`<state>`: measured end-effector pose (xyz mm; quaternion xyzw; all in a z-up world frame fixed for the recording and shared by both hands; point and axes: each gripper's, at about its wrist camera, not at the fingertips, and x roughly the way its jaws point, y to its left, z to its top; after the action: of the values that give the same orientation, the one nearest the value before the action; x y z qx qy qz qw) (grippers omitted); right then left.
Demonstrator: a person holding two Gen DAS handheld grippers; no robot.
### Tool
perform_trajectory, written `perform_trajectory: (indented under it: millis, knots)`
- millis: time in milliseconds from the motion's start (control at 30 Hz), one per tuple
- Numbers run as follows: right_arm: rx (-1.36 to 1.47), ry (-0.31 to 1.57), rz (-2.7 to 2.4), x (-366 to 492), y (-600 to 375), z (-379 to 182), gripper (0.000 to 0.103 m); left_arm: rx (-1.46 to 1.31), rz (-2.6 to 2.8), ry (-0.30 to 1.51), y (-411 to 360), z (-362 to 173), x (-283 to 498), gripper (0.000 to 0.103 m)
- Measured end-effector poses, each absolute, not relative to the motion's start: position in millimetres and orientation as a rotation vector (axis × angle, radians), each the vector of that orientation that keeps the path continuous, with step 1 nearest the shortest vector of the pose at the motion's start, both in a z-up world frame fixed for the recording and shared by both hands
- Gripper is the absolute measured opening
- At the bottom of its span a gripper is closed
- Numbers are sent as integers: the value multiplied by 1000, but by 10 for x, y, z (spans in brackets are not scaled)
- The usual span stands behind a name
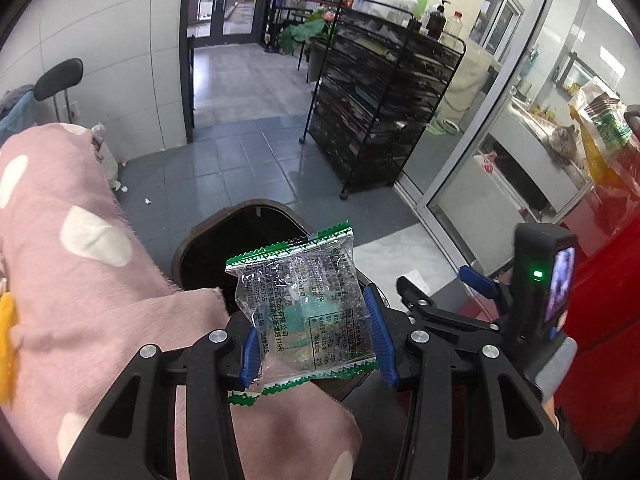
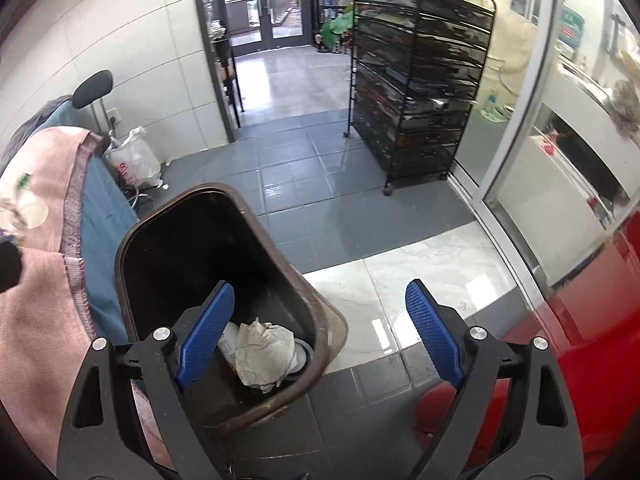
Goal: Collect trash
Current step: 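Lower the snack wrapper into the bin and open the left tool, then move both tools back over the table toward the remaining trash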
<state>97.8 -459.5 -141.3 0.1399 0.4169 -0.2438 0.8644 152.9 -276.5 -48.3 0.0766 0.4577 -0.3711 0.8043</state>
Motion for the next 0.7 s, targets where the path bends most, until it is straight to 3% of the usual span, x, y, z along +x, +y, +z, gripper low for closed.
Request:
perform_trajectory:
  millis: [267,367,433,700]
  knots:
    - [316,868,-532,862,-4717,-1383,87,224,-785,1024,-3030,-677,1564,45]
    - [320,861,-535,839,-4741,-1356,87,236,-768,1037,-3080,-719,1589,56]
    - [324,858,-537,844,-4758,-1347,87,229,-765,1042,-3076,-725,1602,72]
    - [334,864,-516,814,-4738,-1328,88,232,-769,981,-2975,-622,1511,89]
